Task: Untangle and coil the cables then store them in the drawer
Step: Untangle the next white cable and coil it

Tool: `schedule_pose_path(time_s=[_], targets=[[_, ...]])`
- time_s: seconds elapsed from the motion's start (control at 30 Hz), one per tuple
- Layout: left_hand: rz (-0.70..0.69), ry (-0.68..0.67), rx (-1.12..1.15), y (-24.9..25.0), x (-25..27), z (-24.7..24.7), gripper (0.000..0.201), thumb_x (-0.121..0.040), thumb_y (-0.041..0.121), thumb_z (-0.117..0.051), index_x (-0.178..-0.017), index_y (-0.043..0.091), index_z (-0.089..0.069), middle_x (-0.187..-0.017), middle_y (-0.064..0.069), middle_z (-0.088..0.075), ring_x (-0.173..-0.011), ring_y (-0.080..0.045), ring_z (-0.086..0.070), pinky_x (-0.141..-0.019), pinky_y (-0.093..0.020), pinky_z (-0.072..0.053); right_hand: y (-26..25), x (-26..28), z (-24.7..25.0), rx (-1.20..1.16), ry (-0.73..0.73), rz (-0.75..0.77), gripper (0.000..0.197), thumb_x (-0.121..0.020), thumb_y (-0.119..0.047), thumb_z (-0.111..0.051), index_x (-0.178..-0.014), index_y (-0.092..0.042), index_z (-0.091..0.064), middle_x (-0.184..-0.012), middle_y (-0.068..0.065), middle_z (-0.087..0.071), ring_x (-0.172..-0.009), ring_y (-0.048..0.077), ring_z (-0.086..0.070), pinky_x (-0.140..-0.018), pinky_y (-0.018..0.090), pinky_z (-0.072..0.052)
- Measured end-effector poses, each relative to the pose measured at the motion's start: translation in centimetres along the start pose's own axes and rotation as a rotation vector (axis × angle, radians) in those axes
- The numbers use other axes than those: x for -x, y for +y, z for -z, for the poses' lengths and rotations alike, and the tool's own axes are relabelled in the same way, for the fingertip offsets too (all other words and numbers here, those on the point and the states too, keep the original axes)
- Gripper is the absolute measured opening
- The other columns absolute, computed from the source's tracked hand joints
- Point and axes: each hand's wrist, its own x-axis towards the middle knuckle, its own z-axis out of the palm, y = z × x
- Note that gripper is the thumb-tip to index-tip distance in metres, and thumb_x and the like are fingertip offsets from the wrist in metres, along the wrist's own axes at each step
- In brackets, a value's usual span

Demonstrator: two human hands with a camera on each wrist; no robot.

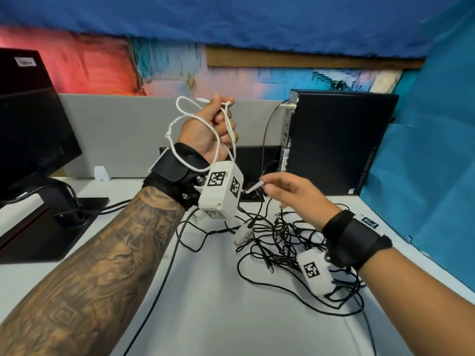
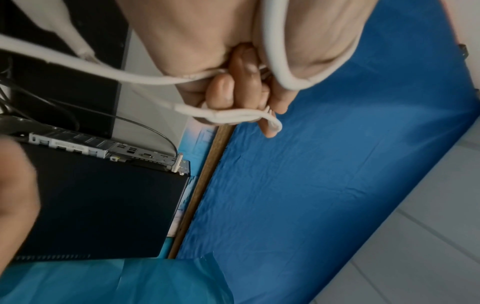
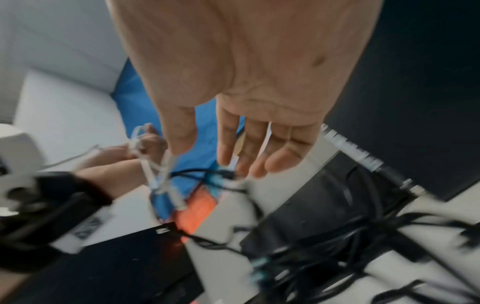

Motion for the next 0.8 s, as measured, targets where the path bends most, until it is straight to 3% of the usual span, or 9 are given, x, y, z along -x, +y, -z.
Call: schedule_pose_path(time_s=[0.13,0.23,0.3,0.37,0.43,0.5,0.6,0.73,0.8], targets=[[0.01,-0.001,-0.016,0.0,0.2,-0.1,0.034,-0.107,0.028,-0.034,-0.086,0.011,-0.055,-0.05,0.009,-0.032,-0.036,-0.003,-0.024,-0.036,-0.016,-0.022,0.4,-0.9,-0.8,0.142,0.013,0.032,0.017,-0.101,-0.024,-0.061,-0.088,-0.024,-0.072,-0.073,-0.01,-0.065,-0.067,0.001,-0.057,-0.072,0.023,-0.05],[-0.021,0.0,-0.014,1.1,0.5,0.1,0.035,-0.107,0.028,-0.036,-0.085,0.01,-0.057,-0.051,0.008,-0.033,-0.036,-0.003,-0.023,-0.037,-0.016,-0.02,1.6,-0.6,0.2,0.124,0.038,-0.061,0.017,-0.1,-0.03,-0.061,-0.086,-0.027,-0.069,-0.074,-0.013,-0.065,-0.071,0.004,-0.059,-0.077,0.034,-0.053],[-0.027,-0.008,0.01,1.4,0.4,0.2,0.035,-0.107,0.027,-0.036,-0.086,0.009,-0.057,-0.051,0.008,-0.034,-0.036,-0.003,-0.024,-0.038,-0.016,-0.02,0.8,0.0,-0.3,0.049,-0.049,-0.019,0.007,-0.099,-0.034,-0.063,-0.102,-0.031,-0.069,-0.099,-0.014,-0.071,-0.09,0.007,-0.066,-0.083,0.027,-0.056],[-0.007,-0.028,0.036,1.1,0.3,0.2,0.036,-0.107,0.028,-0.035,-0.086,0.01,-0.056,-0.051,0.008,-0.034,-0.035,-0.003,-0.025,-0.038,-0.016,-0.022,-0.3,0.1,-1.4,0.044,-0.067,0.073,0.021,-0.098,-0.03,-0.065,-0.119,-0.03,-0.068,-0.109,-0.013,-0.071,-0.096,0.001,-0.065,-0.081,0.016,-0.052],[0.011,-0.049,0.046,0.5,0.3,-0.1,0.037,-0.108,0.029,-0.034,-0.085,0.01,-0.056,-0.051,0.008,-0.034,-0.035,-0.003,-0.025,-0.037,-0.017,-0.023,-1.0,-0.3,-2.2,0.102,-0.049,0.124,0.016,-0.099,-0.027,-0.065,-0.113,-0.029,-0.071,-0.097,-0.018,-0.07,-0.089,-0.006,-0.063,-0.077,0.009,-0.047],[0.02,-0.065,0.049,0.3,0.3,-0.2,0.037,-0.108,0.029,-0.033,-0.085,0.01,-0.056,-0.051,0.008,-0.034,-0.035,-0.003,-0.025,-0.036,-0.017,-0.024,-1.2,-0.5,-2.5,0.202,-0.086,0.119,0.009,-0.1,-0.03,-0.063,-0.097,-0.031,-0.071,-0.083,-0.024,-0.066,-0.08,-0.007,-0.06,-0.074,0.01,-0.044],[0.002,-0.071,0.038,1.0,0.5,0.0,0.036,-0.107,0.028,-0.033,-0.085,0.01,-0.055,-0.05,0.008,-0.034,-0.034,-0.003,-0.026,-0.036,-0.016,-0.025,0.0,-0.8,-1.9,0.252,-0.065,0.036,0.017,-0.102,-0.03,-0.058,-0.088,-0.028,-0.067,-0.074,-0.028,-0.061,-0.072,-0.008,-0.056,-0.069,0.013,-0.041],[-0.036,-0.054,0.02,2.7,0.7,0.3,0.035,-0.107,0.028,-0.034,-0.085,0.011,-0.054,-0.051,0.009,-0.033,-0.035,-0.003,-0.025,-0.036,-0.016,-0.024,2.5,-1.0,0.6,0.307,0.104,-0.145,0.024,-0.098,-0.022,-0.057,-0.088,-0.002,-0.064,-0.076,-0.007,-0.061,-0.067,0.006,-0.052,-0.066,0.026,-0.042],[-0.056,-0.07,0.004,3.4,0.6,0.3,0.034,-0.107,0.029,-0.034,-0.085,0.012,-0.053,-0.052,0.009,-0.032,-0.035,-0.002,-0.025,-0.036,-0.016,-0.025,3.6,-0.7,2.0,0.309,0.157,-0.239,0.025,-0.095,-0.021,-0.06,-0.088,0.003,-0.065,-0.077,0.002,-0.061,-0.069,0.013,-0.052,-0.063,0.027,-0.042]])
